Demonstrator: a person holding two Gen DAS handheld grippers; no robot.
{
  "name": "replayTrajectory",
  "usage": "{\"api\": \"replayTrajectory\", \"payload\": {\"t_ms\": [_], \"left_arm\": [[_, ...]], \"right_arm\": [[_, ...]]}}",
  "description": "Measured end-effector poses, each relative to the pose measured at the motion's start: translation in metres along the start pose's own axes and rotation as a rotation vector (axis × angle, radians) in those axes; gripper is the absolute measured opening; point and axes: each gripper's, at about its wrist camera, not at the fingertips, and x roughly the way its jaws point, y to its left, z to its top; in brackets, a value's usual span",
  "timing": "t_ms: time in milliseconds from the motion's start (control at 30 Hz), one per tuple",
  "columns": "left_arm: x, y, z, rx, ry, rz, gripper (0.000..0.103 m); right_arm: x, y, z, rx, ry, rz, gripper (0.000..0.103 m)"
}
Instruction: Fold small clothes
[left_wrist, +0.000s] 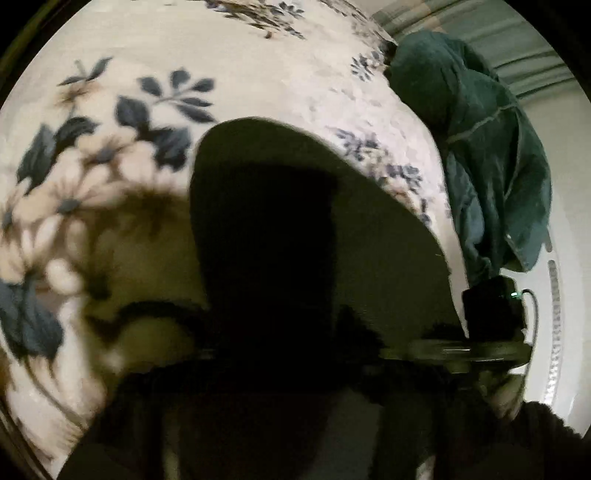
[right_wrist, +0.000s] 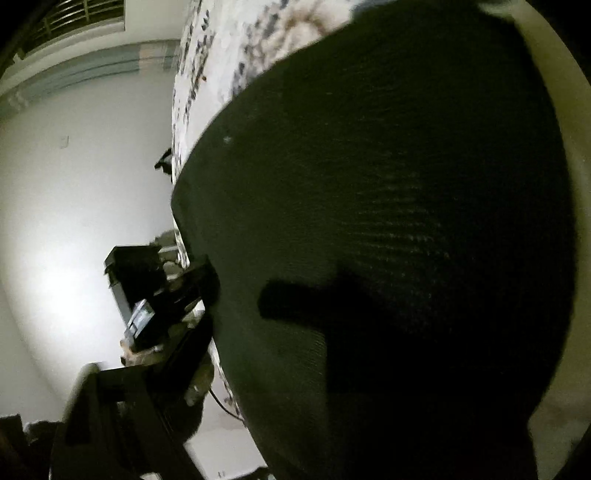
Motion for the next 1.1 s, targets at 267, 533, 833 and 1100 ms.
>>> {"api": "replayTrajectory", "payload": {"t_ms": [267, 533, 833, 1100], "left_arm": [[-0.036, -0.023, 0.029, 0.061, -0.014, -0.024, 0.023], [-0.051, -0.049, 0.138, 0.161, -0.048, 0.003, 0.023], [0.014, -0.046, 0.287, 0.232, 0.001, 0.167, 0.035], [0.032, -0.028, 0.278, 0.300, -0.045, 0.397, 0.102]], "right_arm": [[-0.026, 0.046, -0.020, 0.010, -0.156, -0.059, 0.019], [-0.065, 0.113, 0.053, -0.015, -0.280, -0.039, 0.019], [-0.054, 0.129, 0.198, 0.065, -0.355, -0.117, 0.023], [-0.068, 0.143, 0.193, -0.016, -0.439, -0.661, 0.088]]}}
